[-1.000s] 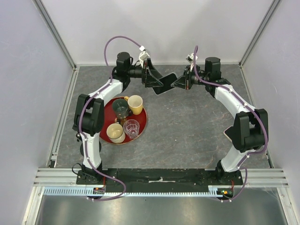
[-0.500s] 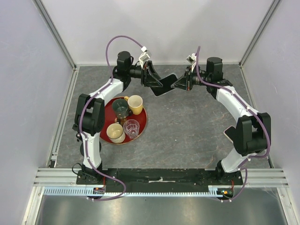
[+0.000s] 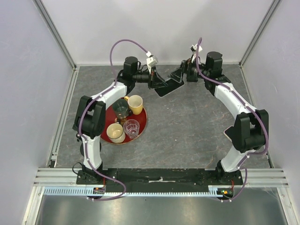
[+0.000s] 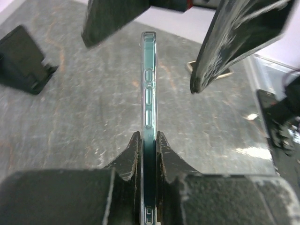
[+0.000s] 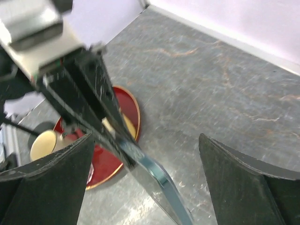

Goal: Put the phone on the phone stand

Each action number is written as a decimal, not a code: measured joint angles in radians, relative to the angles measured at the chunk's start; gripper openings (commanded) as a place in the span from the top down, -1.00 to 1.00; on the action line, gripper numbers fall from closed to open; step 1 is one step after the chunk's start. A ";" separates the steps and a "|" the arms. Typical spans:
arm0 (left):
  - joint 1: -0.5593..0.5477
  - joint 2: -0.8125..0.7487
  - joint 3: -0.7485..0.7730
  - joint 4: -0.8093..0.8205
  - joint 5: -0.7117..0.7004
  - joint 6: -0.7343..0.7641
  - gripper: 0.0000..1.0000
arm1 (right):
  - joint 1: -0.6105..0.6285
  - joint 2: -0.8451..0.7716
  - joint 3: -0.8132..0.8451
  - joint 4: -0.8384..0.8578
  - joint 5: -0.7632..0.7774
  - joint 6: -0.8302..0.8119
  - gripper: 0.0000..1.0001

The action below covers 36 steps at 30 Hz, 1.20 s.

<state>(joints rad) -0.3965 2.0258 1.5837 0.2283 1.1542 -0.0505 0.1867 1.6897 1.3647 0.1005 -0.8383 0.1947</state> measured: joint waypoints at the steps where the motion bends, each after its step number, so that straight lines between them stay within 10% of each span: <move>1: -0.008 -0.006 -0.022 0.010 -0.055 0.002 0.95 | 0.005 0.012 0.016 0.003 0.034 0.018 -0.96; 12: -0.008 -0.195 -0.352 0.288 -0.502 -0.034 0.95 | 0.086 0.139 0.101 0.024 0.435 0.318 -0.96; 36: -0.031 -0.290 -0.495 0.561 -0.765 -0.092 0.95 | 0.262 0.112 0.045 0.183 0.680 0.545 -0.68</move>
<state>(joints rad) -0.4271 1.7363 1.0885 0.7891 0.3893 -0.1421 0.4488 1.8015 1.4101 0.2840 -0.1585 0.7399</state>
